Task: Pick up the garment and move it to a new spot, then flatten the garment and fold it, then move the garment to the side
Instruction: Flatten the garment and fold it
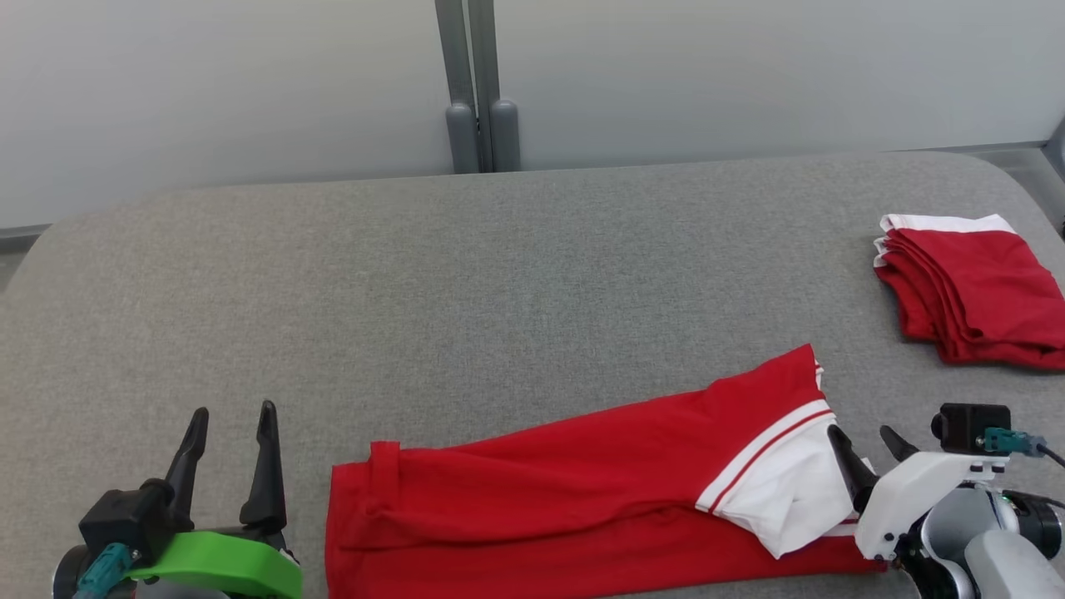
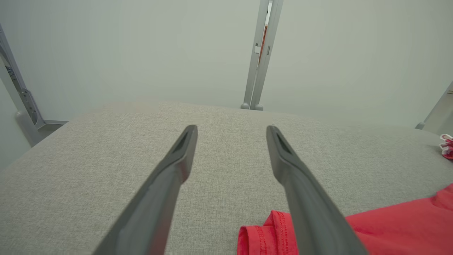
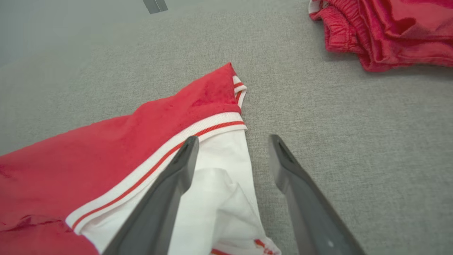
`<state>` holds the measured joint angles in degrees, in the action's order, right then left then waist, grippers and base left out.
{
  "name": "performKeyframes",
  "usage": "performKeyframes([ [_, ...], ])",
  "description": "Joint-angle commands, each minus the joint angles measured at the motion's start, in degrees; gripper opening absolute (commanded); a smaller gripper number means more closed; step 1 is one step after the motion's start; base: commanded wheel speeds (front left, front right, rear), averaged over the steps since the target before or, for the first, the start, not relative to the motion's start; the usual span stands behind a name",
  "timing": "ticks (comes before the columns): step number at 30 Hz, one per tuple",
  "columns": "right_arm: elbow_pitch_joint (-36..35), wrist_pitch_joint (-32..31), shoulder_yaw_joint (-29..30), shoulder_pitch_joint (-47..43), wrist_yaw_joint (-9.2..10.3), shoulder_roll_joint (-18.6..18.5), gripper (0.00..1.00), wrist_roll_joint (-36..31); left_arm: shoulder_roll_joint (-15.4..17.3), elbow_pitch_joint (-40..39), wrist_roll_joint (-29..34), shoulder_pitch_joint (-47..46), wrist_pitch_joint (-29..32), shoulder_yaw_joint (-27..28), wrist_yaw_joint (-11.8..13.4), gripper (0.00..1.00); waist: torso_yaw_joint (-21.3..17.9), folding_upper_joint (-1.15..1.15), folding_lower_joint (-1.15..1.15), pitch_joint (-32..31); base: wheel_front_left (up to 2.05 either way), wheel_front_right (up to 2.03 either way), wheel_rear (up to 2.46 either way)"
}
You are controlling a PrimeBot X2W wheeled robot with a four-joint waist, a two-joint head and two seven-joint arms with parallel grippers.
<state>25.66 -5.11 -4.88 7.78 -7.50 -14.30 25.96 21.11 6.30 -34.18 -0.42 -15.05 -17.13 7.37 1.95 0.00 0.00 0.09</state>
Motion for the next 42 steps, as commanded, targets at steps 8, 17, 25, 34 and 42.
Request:
performKeyframes([
  [8,9.2,-11.5,2.9,4.5,0.01,1.8,1.0,2.9,-1.1,2.7,1.3,-3.2,-0.1,-0.4,-2.2,1.0,3.1,0.0,0.0,2.2,0.0,0.0,0.0],
  [17,9.1,-13.6,-0.7,4.0,-0.08,4.3,0.84,9.0,-1.7,4.5,1.8,-4.3,-0.1,-0.4,-3.3,1.0,4.7,0.0,0.0,2.9,0.0,0.0,0.0],
  [25,9.1,-8.3,-1.4,5.5,0.0,1.7,0.0,11.1,-1.6,5.8,1.6,-4.0,-0.1,-0.7,-3.5,1.0,4.6,0.0,0.0,1.8,0.0,0.0,0.0],
  [34,4.6,-6.4,0.2,6.1,0.04,-6.2,0.0,11.4,-1.9,4.3,1.1,-1.7,-0.1,1.7,-2.3,1.0,1.1,0.0,0.0,0.3,0.0,0.0,0.0],
  [42,-3.9,-7.5,2.1,4.8,0.01,-6.5,0.0,7.7,-3.2,3.5,1.3,0.7,-0.1,3.5,-2.2,1.0,-0.2,0.0,0.0,-0.8,0.0,0.0,0.0],
])
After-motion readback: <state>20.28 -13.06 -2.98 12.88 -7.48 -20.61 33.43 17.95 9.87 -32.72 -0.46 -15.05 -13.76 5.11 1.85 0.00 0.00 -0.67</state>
